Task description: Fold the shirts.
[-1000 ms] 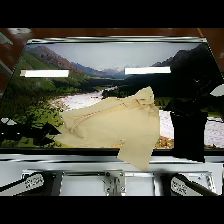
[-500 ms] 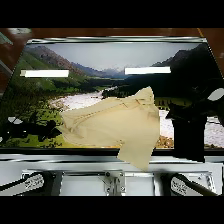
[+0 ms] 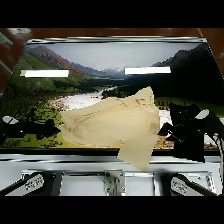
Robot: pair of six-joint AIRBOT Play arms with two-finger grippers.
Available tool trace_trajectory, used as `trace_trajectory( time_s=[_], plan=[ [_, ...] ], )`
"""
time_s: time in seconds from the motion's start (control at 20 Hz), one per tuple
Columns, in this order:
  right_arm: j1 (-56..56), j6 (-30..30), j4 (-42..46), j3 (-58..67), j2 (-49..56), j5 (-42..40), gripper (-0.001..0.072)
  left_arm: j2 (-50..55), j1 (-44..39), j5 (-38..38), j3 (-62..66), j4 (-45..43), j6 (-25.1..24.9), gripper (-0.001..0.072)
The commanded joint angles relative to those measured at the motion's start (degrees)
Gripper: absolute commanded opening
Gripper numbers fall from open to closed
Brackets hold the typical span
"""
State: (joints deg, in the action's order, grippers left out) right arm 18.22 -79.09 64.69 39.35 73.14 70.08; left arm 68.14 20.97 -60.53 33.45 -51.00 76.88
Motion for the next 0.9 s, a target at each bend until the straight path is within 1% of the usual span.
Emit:
trace_trajectory(
  time_s=[0.0, 0.15, 0.2, 0.25, 0.3, 0.35, 0.4, 0.45, 0.55, 0.65, 0.7, 0.75, 0.85],
  plan=[
    [-0.96, -3.56, -4.55, -4.59, 0.02, -10.16, 0.0628, -1.86, -0.04, -0.57, 0.00, 0.09, -0.83, 0.0039],
    [-4.83, -3.61, -9.01, -5.97, 0.02, -16.81, 0.0627, -2.01, -0.04, -0.57, 0.00, 0.11, -1.51, 0.0039],
    [-6.29, -3.63, -9.14, -5.97, 0.02, -18.18, 0.0611, -2.01, -0.04, -0.52, 0.00, 0.13, -1.90, 0.0039],
    [-7.72, -3.65, -9.18, -5.97, 0.02, -19.19, 0.0406, -2.01, -0.04, -0.57, 0.00, 0.44, -2.86, 0.0039],
    [-8.52, -3.63, -9.84, -5.97, 0.00, -19.69, 0.0133, -2.12, -0.04, -0.55, 0.02, 1.53, -2.97, 0.0039],
    [-8.74, -2.97, -11.45, -5.73, -0.07, -19.47, 0.0072, -2.58, -0.04, -0.55, 0.04, 3.78, -4.37, 0.0039],
    [-8.74, -0.50, -12.72, -4.94, -0.52, -17.86, 0.0071, -3.58, -0.04, -0.50, 0.22, 6.34, -6.97, 0.0038],
    [-8.74, 2.40, -13.42, -3.28, -1.62, -15.72, 0.0071, -5.42, -0.04, -0.31, 0.98, 7.54, -7.85, 0.0037],
    [-8.74, 7.82, -13.27, 2.27, -6.23, -12.15, 0.0071, -11.32, -0.04, -0.37, 4.61, 7.56, -7.50, 0.0036],
    [-8.74, 12.24, -13.16, 10.91, -13.55, -11.54, 0.0071, -19.89, 0.02, 0.61, 11.67, 7.52, -7.19, 0.0036],
    [-8.74, 12.96, -13.18, 16.57, -17.73, -13.55, 0.0071, -24.61, 0.09, 2.75, 16.55, 7.52, -7.02, 0.0036],
    [-8.74, 12.94, -13.35, 22.18, -21.46, -17.35, 0.0070, -28.68, 0.07, 5.79, 21.57, 7.52, -6.23, 0.0036],
    [-8.74, 12.96, -13.11, 34.01, -28.00, -27.21, 0.0070, -35.43, 0.07, 14.10, 32.50, 7.52, -3.96, 0.0036]
  ],
)
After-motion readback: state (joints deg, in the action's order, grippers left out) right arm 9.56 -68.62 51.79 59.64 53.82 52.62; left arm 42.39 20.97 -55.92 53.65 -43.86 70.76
